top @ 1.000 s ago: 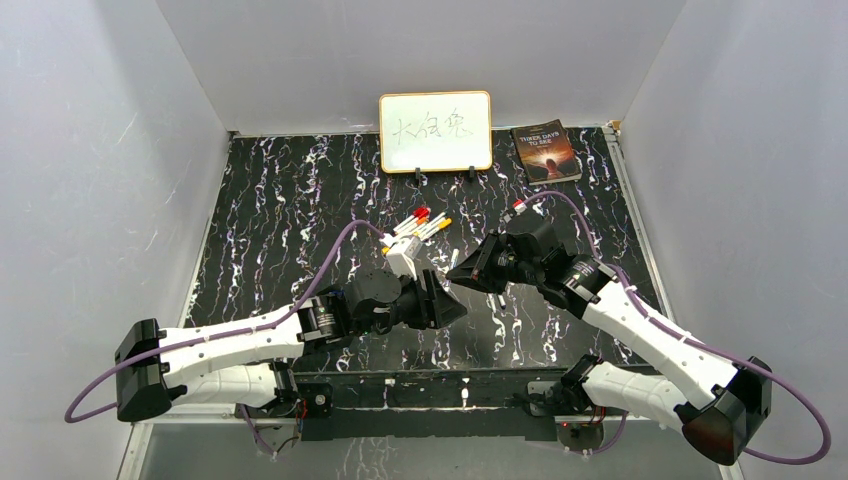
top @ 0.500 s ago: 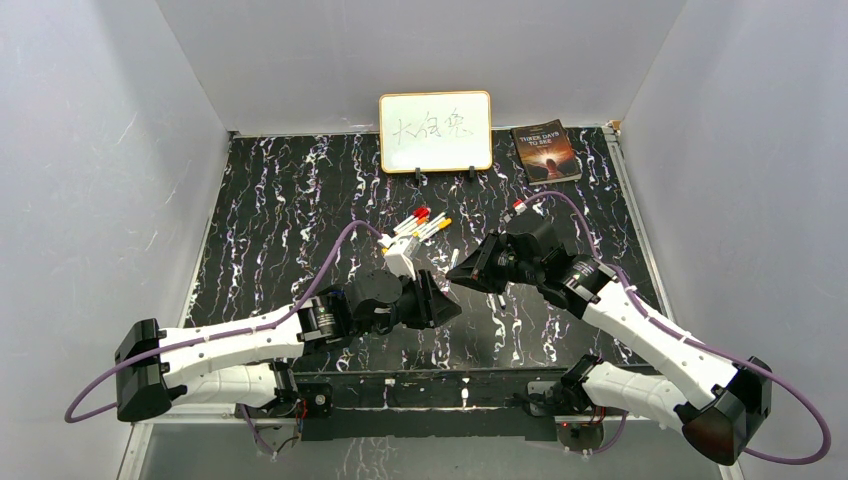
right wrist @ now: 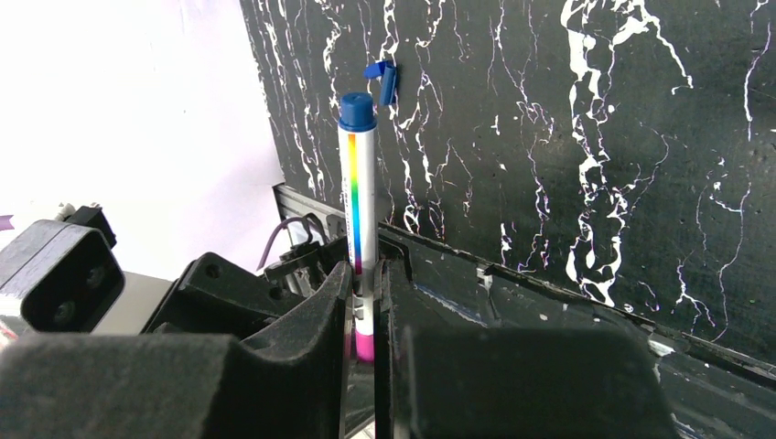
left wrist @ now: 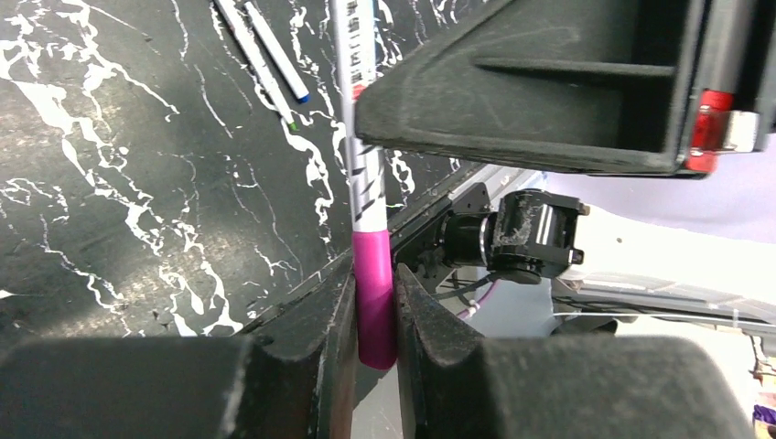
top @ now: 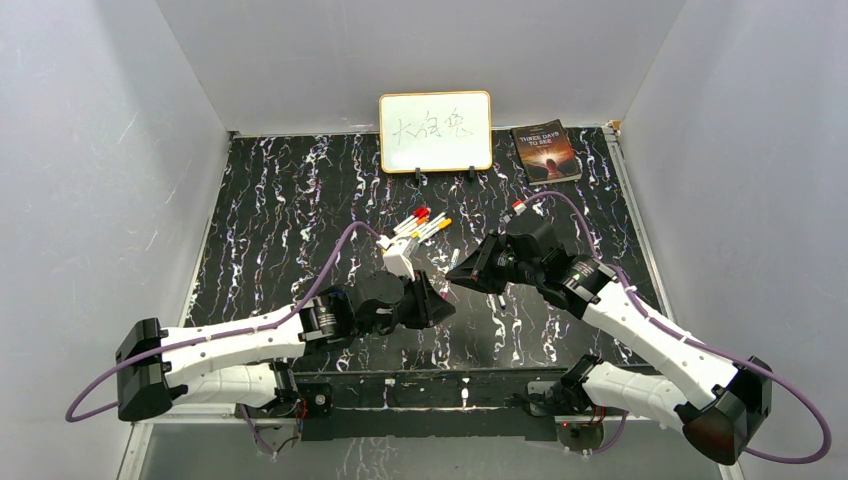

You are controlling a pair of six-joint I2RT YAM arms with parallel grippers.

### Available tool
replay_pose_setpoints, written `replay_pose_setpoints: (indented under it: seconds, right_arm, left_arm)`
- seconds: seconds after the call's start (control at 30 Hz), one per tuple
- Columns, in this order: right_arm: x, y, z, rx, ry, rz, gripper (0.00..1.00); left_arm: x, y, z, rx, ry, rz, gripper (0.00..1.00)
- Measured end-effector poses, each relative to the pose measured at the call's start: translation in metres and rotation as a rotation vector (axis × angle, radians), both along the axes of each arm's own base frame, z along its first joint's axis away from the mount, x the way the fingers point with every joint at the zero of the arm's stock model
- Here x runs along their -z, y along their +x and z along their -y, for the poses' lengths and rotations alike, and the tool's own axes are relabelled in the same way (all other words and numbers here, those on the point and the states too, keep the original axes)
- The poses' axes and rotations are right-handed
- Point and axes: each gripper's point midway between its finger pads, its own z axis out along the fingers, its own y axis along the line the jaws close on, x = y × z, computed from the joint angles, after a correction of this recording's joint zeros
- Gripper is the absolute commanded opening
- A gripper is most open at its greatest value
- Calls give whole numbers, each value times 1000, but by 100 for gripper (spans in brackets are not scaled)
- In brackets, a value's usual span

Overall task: Open the pen caps
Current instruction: Open the pen cap from the pen.

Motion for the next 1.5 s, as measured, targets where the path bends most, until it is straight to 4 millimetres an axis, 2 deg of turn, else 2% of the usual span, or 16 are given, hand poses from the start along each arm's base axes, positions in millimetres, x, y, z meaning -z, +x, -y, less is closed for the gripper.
replay_pose_setpoints:
  seconds: [0.07, 0.17, 0.37, 0.43, 0.63, 0.93, 1.0, 1.07, 1.13, 1.2, 1.3, 1.43, 1.5]
  right_arm:
    - [0, 1, 1, 3, -3, 2, 0]
    - [3, -1, 1, 2, -12, -6, 0]
    - [3, -2, 2, 2, -14, -8, 29]
    - [3, -2, 1, 0, -14, -9, 35]
    - [4, -2, 1, -4, -17, -7, 39]
    - [9, -3, -2, -11, -30, -18, 31]
    - [11, -2, -2, -12, -34, -21, 23]
    - [12, -2, -2, -12, -40, -22, 11]
    - [14, -1, -2, -12, -47, -23, 4]
    - [15, 0, -3, -12, -49, -23, 0]
    - [16, 1, -3, -14, -49, -20, 0]
    - [16, 1, -4, -16, -51, -17, 0]
    - [16, 1, -4, -16, -51, -16, 0]
  left_arm:
    - [6, 1, -2, -9, 15, -7, 0]
    - [9, 1, -2, -13, 19, -13, 0]
    - [9, 0, -2, -11, 18, -17, 0]
    - [10, 0, -2, -10, 19, -18, 0]
    - [10, -1, -2, -8, 19, -19, 0]
    - [11, -2, -1, -1, 18, -23, 0]
    - [11, -3, -1, 2, 18, -24, 0]
    - [11, -3, -1, 5, 18, -26, 0]
    - [11, -4, 0, 8, 16, -27, 0]
    - [12, -3, 0, 8, 19, -28, 12]
    - [12, -3, -1, 6, 20, -28, 26]
    - [12, -4, 0, 7, 16, -29, 36]
    - [12, -4, 0, 8, 16, -30, 38]
